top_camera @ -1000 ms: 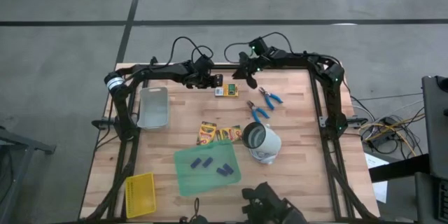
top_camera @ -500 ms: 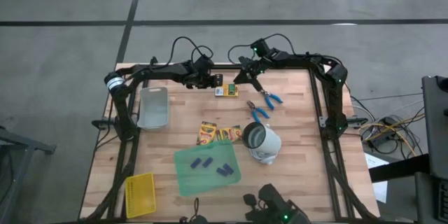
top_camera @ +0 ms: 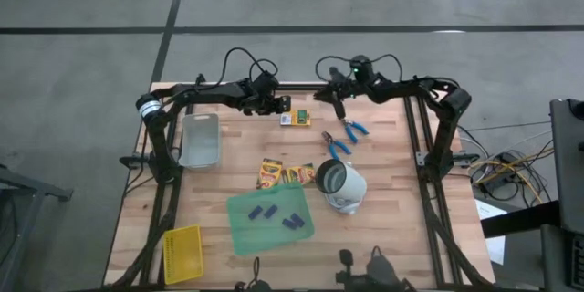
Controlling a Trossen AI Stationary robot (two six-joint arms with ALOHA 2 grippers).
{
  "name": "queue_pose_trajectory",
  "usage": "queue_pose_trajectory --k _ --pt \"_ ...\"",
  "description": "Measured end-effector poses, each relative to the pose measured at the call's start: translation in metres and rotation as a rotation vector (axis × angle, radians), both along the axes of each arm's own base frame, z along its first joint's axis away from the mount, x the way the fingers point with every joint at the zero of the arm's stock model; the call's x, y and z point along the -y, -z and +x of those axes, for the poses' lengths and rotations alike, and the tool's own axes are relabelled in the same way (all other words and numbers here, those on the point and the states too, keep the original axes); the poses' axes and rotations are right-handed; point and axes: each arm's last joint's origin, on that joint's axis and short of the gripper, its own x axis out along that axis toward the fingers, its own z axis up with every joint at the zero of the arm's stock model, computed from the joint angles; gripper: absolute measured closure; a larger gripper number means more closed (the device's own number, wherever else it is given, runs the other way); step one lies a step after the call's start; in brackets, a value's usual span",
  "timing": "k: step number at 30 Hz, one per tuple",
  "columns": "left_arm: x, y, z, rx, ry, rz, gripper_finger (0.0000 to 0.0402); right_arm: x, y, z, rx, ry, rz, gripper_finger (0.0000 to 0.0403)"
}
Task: Pick & Place School Supplies
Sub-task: Put the yellow crayon box into the gray bin
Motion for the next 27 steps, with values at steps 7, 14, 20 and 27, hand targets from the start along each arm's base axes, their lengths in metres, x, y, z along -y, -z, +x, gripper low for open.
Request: queue_pose_trajectory --k 7,14,20,27 --pt "-0.001 0.000 0.000 0.005 -0.002 0.005 0.0218 0.010 0.001 -0.007 0.046 -0.072 0.067 0.0346" --pt "-0.001 0.000 0.000 0.006 -0.001 0.005 0.0218 0.012 0.002 -0.009 0.048 -0.069 0.072 0.0346" --pt "-0.001 0.000 0.000 0.007 -0.003 0.005 0.0218 0.010 0.001 -0.009 0.060 -0.070 0.061 0.0346" --pt "-0.002 0.000 0.000 0.007 -0.003 0.005 0.0218 -0.007 -0.033 -0.001 0.108 -0.094 0.004 0.0346"
